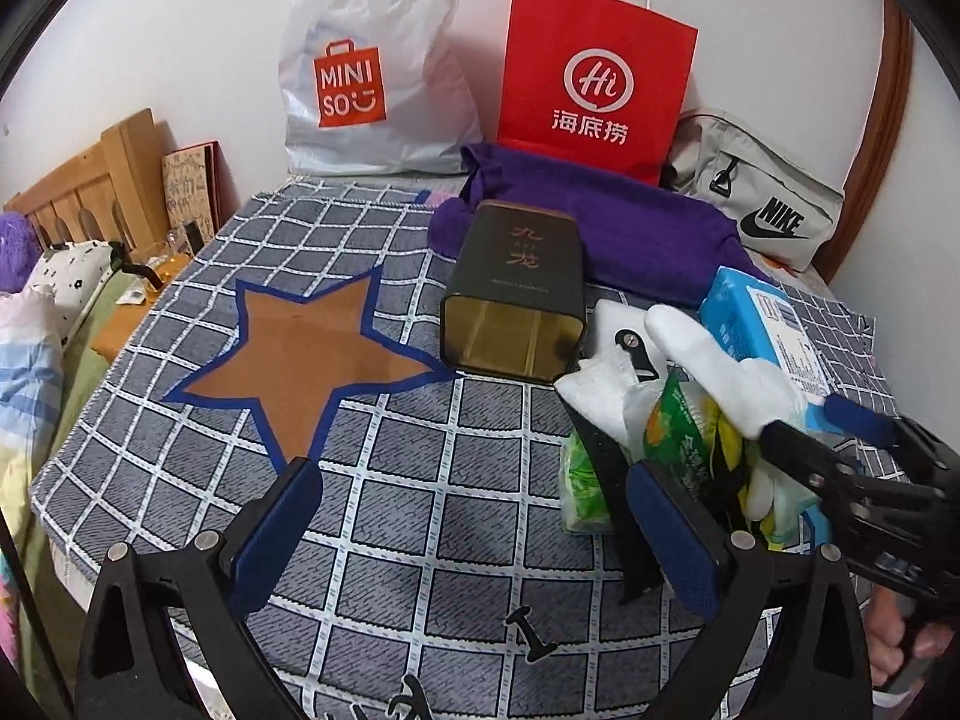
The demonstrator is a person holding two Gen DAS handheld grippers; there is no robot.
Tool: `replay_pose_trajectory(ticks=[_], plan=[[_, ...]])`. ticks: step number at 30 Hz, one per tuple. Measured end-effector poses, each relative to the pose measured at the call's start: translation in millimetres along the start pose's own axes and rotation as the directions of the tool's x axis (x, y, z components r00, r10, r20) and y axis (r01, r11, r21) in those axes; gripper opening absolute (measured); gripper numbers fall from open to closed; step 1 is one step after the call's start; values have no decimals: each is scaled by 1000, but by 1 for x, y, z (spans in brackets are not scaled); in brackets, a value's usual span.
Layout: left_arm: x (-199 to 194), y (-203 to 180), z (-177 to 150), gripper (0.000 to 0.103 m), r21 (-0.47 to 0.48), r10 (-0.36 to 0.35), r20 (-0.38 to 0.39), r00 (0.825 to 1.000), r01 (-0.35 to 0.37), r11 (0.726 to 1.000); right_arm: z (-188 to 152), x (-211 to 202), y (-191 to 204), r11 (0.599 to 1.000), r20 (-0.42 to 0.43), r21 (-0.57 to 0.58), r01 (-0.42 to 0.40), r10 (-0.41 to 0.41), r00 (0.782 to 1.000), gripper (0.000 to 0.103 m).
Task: Organize soft objects
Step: 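Reach the right tool to the white-and-mint glove and close on its cuff, then lift the glove with the right tool while the left tool reaches the green snack packet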
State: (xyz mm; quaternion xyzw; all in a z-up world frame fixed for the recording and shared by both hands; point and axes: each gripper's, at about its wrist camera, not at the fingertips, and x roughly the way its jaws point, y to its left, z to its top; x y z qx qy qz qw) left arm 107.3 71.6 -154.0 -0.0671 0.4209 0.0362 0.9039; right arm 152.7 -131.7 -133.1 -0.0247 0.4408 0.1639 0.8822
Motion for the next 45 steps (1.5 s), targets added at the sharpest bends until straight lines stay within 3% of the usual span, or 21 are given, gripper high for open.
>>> replay_pose_trajectory(ticks=[5,7,10,18,24,26,33,36,38,41,45], plan=[[8,2,0,102,-14,-25,-8,1000,25,1000,1,13,-1,1000,-10,-10,-18,18,1000,62],[11,0,2,102,-14,-31,-10,999,31,999,3,13,-1,999,-9,-31,-29,28,1000,38],[15,-2,4,102,-8,-36,-14,999,36,999,8,12,-3,998,-14,-24,-55,55,998,16],[16,-2,7,102,-18,-90,-25,996,89,996,25,-18,-4,996,90,-21,-92,93,992,12],[16,-11,4,89,-4,-120,-31,992,120,993,22,-50,-13,996,139,-14,-93,94,986,12],[17,-16,3,74,2,-142,-38,989,142,990,16,-58,-18,996,137,-15,-88,90,987,12],[20,-31,2,57,21,-217,-42,975,218,976,-19,-88,-40,998,130,-13,-69,70,989,12],[26,-36,1,44,24,-232,-55,971,234,972,-36,-94,-51,998,107,-1,-62,62,992,12],[29,-38,0,25,15,-253,-62,966,254,967,-49,-92,-56,999,75,-2,-49,49,996,12],[27,-40,0,10,19,-270,-56,961,271,962,-69,-84,-60,998,33,15,-60,60,998,12],[13,-31,2,5,12,-274,-28,961,274,962,-82,-68,-63,997,-12,49,-57,58,998,12]])
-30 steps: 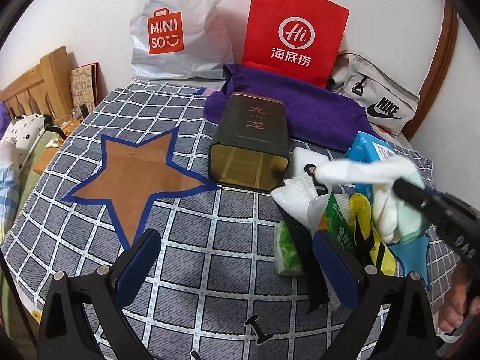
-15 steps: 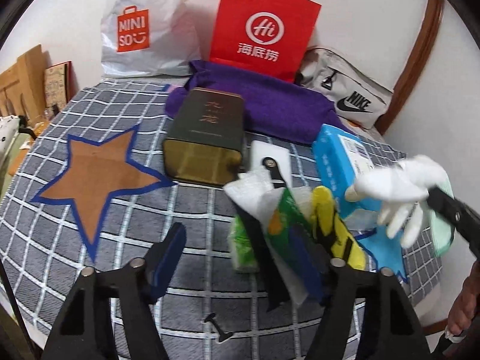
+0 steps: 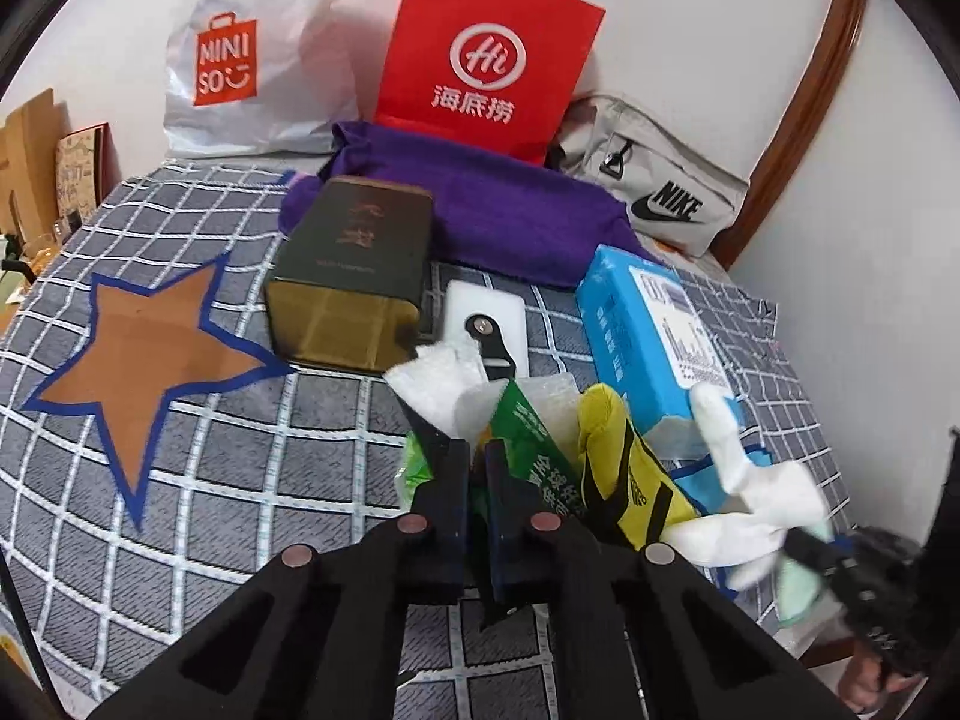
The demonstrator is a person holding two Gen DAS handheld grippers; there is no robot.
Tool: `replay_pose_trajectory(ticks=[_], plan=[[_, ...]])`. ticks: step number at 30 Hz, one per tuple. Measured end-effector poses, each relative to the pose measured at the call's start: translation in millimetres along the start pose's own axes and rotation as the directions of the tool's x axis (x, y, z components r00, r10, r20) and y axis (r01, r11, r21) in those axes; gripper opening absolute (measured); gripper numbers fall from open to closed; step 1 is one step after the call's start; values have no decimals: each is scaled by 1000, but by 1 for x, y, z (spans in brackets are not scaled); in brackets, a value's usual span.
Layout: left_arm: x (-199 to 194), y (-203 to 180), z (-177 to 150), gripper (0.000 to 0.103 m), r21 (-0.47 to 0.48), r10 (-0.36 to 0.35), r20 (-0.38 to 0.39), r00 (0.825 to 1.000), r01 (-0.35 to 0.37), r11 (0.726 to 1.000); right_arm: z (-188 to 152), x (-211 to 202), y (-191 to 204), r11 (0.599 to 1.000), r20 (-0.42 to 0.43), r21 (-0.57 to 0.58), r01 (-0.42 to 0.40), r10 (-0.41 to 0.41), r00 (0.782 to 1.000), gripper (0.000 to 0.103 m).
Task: Organize soft objects
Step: 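Lift the glove with the right tool while the left tool reaches the green snack packet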
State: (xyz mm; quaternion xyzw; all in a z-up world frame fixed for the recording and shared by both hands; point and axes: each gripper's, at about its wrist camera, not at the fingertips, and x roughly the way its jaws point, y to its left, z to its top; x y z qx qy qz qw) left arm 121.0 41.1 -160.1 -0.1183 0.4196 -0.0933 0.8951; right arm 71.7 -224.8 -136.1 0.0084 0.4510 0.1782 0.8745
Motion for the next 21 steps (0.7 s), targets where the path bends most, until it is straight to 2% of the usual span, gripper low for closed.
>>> replay_pose_trajectory(ticks=[5,8,15,16,19,21], plan=[[-20,16,1,4,-19,25,22,999,-25,1000,-4,9,0,1000,-13,1,14,-14,1000,12],[-24,17,-2,4,5,45,4,999,-45,999,-5,8,2,1000,-13,-7,16,-16,1000,12],[-2,6,-23,4,54,64,-109,992,-59,997,-18,2,4,999,-30,-36,10,-11,1000,12],[1,4,-26,6,63,63,-122,991,-55,996,-21,0,3,999,-33,-34,5,-6,999,12],[7,-4,-34,31,84,73,-143,987,-61,995,-29,1,-3,1000,-48,-18,22,-22,999,12],[9,-10,-38,34,105,81,-143,986,-66,992,-33,2,-5,1000,-53,-12,26,-27,998,12]])
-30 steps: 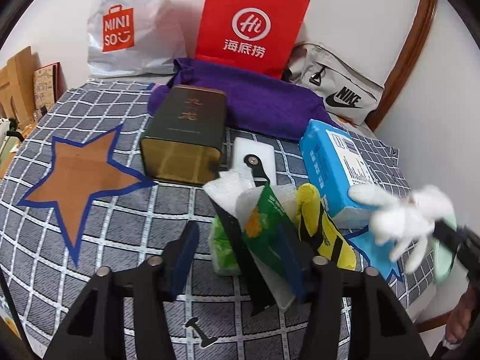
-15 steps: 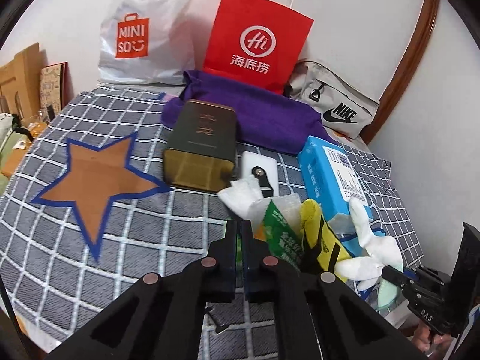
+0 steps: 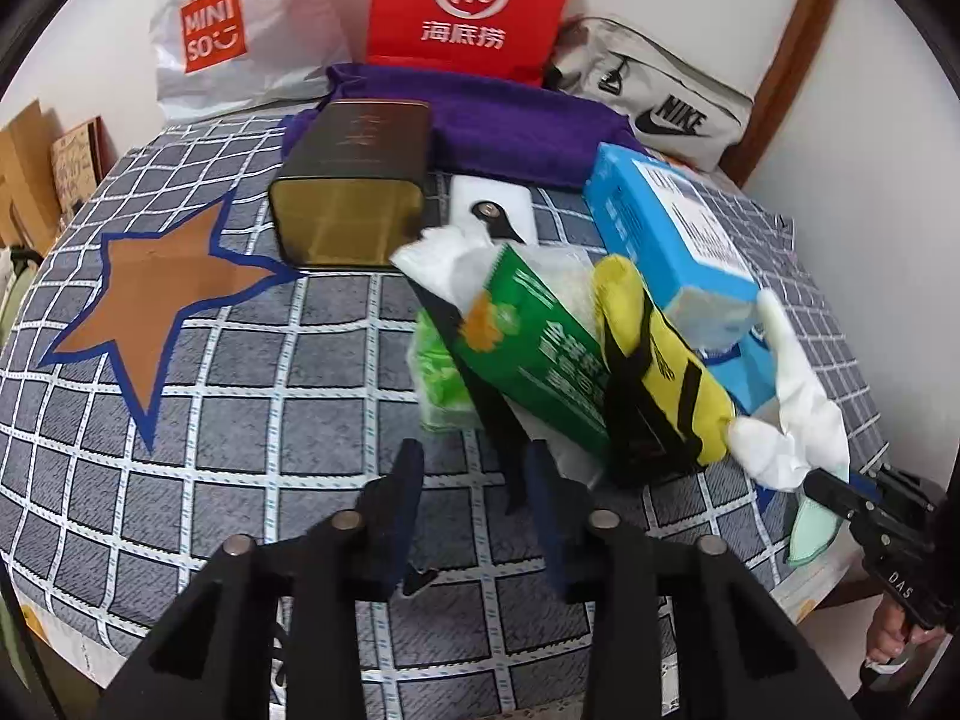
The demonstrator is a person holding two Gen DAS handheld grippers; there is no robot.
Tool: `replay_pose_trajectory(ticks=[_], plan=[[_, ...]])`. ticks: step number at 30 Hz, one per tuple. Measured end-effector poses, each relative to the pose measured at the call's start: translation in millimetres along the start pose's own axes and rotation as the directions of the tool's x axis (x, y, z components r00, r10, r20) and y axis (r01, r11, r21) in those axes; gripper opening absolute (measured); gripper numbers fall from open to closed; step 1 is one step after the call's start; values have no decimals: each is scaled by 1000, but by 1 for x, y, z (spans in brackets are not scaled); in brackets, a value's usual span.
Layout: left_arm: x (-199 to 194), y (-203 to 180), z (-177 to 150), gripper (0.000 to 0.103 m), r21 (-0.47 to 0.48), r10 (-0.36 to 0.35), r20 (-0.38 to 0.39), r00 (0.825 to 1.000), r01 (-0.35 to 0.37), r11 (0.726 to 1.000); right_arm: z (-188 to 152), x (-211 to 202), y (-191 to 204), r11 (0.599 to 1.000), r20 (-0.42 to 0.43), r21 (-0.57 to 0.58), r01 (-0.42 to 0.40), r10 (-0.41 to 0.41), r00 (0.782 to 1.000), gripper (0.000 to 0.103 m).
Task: Organize soft objects
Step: 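Lift the glove with the right tool while the left tool reaches the green snack packet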
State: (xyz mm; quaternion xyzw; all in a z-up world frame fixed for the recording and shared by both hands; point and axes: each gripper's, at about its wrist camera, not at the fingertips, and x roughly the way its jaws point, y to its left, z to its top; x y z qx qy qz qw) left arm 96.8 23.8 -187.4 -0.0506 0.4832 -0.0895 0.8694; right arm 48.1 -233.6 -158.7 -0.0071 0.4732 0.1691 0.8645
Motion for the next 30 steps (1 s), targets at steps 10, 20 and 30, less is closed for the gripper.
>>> replay_pose_trajectory(ticks=[10,20,30], plan=[[24,-15,1,34,9,-3,-24,1000,3,1000,-6,4,-9,999,-7,26,-19,19,1000,12],[0,9,1,6,-13,-15,10,1000,15,1000,-5,13,-9,999,-20,32,-28,29,999,12],[-3,52,3,8,-100,73,-10,997,-74,992,0,18,-3,1000,-33,19,-17,18,999,12]])
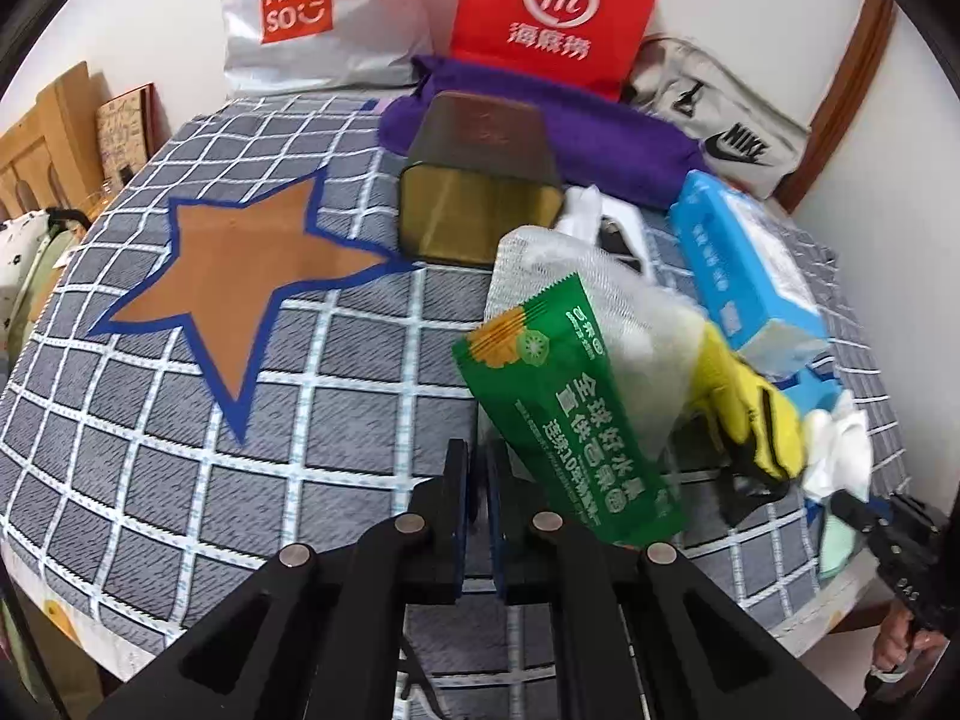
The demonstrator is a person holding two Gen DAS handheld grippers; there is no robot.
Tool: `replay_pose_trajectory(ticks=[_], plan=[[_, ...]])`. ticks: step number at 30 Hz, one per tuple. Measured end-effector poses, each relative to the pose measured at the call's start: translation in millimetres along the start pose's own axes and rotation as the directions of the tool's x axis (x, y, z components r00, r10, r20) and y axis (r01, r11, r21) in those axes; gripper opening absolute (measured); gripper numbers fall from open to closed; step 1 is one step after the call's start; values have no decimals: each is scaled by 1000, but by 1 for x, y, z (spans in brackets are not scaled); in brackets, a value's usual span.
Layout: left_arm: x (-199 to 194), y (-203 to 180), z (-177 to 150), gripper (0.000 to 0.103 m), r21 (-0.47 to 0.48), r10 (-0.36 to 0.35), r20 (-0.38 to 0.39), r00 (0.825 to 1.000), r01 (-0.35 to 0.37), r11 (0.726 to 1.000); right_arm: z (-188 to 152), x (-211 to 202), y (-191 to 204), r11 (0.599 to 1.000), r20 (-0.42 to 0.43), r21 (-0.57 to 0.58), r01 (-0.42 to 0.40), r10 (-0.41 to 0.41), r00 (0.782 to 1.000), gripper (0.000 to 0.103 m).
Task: Organize soft objects
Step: 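Lift the glove with the right tool while the left tool reaches the green snack packet, then close the left tool on the green snack packet and lift it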
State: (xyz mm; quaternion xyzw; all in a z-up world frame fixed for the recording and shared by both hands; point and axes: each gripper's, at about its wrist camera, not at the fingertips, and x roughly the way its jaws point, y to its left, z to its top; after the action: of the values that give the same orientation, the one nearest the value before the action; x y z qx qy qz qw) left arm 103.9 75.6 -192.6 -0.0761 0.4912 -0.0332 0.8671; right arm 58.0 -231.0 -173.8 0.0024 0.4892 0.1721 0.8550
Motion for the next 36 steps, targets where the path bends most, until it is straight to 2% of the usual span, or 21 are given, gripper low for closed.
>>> replay_pose_trajectory(ticks=[1,2,5,7,10,13,16,19,22,24,26,28,32,34,36], plan=[[0,1,0,13,-1,-1,-1,1000,1,1000,1,0,0,1000,-1,-1,1,-1,1000,12],[-2,3,0,23,-5,-1,-2,1000,1,1000,2,1,0,1000,-3,-1,2,-2,1000,12],[-12,5,0,44,-5,10,23,1000,-10,1000,4,2,0,1000,-6,-2,6,-7,1000,12],[-20,4,-1,45,2,13,43,999,-13,1000,4,2,0,1000,-7,-3,10,-10,1000,12],[-26,-3,-1,45,8,-48,48,998,48,999,5,3,1,1000,-8,-6,11,-11,1000,12],[-16,-14,-2,45,6,-44,13,999,44,999,6,4,2,1000,-5,-10,5,-5,1000,12],[-1,-20,-3,45,-38,-49,-46,998,48,998,6,2,1,1000,2,-9,-3,3,1000,12],[11,-24,-5,46,-77,-16,-90,996,9,997,5,2,-1,1000,7,-9,10,-10,1000,12],[6,-26,-7,46,-85,62,-93,994,-70,994,5,4,0,999,3,-33,42,-42,999,13],[1,-27,-7,51,-71,122,-90,988,-129,989,3,2,-1,999,11,-38,36,-36,999,16],[3,-31,-6,59,-65,142,-93,985,-148,987,4,2,-3,999,22,-35,22,-21,1000,21],[9,-35,-6,60,-75,138,-114,984,-147,986,6,3,-3,999,25,-34,20,-19,1000,49],[18,-39,-7,66,-104,167,-98,981,-177,979,8,-2,-1,997,62,-58,45,-41,997,62],[18,-39,-8,66,-115,172,-77,982,-180,977,10,-3,-3,996,85,-55,63,-59,995,78],[18,-38,-9,64,-112,169,-67,983,-175,978,14,0,-7,996,99,-41,74,-69,993,82]])
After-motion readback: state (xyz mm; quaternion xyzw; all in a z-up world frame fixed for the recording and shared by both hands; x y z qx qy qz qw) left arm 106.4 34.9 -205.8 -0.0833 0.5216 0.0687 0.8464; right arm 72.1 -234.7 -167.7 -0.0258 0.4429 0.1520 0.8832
